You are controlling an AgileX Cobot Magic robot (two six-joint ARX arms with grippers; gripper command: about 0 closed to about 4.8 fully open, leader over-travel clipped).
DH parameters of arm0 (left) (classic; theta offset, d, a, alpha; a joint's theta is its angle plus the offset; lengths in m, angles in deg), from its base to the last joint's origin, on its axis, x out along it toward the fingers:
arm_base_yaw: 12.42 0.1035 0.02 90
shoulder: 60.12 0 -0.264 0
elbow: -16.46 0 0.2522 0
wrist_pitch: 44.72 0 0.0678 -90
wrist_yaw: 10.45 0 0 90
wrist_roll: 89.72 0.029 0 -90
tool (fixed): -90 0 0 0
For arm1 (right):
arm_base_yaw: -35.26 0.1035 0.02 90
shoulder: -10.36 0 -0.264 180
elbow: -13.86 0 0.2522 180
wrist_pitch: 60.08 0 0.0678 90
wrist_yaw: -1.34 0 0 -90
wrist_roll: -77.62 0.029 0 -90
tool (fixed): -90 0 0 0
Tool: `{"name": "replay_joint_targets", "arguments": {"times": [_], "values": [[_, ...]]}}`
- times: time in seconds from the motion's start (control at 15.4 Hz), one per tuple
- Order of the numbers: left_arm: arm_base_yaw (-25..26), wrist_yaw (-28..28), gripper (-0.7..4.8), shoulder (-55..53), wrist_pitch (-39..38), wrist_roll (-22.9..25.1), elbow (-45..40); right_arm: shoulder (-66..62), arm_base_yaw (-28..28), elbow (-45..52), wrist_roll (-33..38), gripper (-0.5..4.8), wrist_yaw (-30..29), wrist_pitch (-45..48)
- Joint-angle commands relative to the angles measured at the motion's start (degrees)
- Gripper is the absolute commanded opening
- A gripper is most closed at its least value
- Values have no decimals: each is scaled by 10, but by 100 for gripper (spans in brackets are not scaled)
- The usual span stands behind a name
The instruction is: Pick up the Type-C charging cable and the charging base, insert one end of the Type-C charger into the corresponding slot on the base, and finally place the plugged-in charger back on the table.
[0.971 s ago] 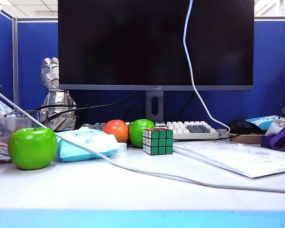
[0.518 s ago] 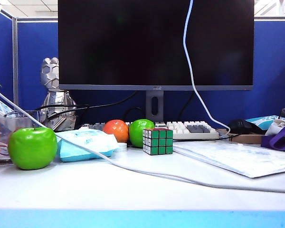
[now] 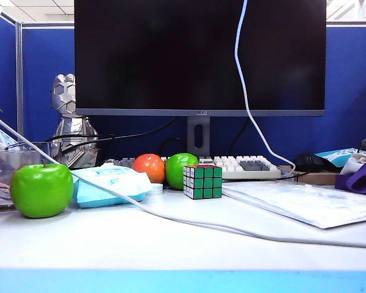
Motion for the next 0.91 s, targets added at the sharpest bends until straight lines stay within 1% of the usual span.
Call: {"name": "replay_joint_targets", "arguments": {"times": [0.06, 0.45, 0.91], "values": [[-1, -4, -6, 4, 5, 0, 2, 3, 1, -5, 4, -1, -1, 20], [-1, -13, -6, 4, 5, 0, 2, 3, 1, -5, 18, -1, -11, 34], [-7, -15, -6, 4, 5, 0, 2, 3, 1, -5, 18, -1, -22, 35]]}}
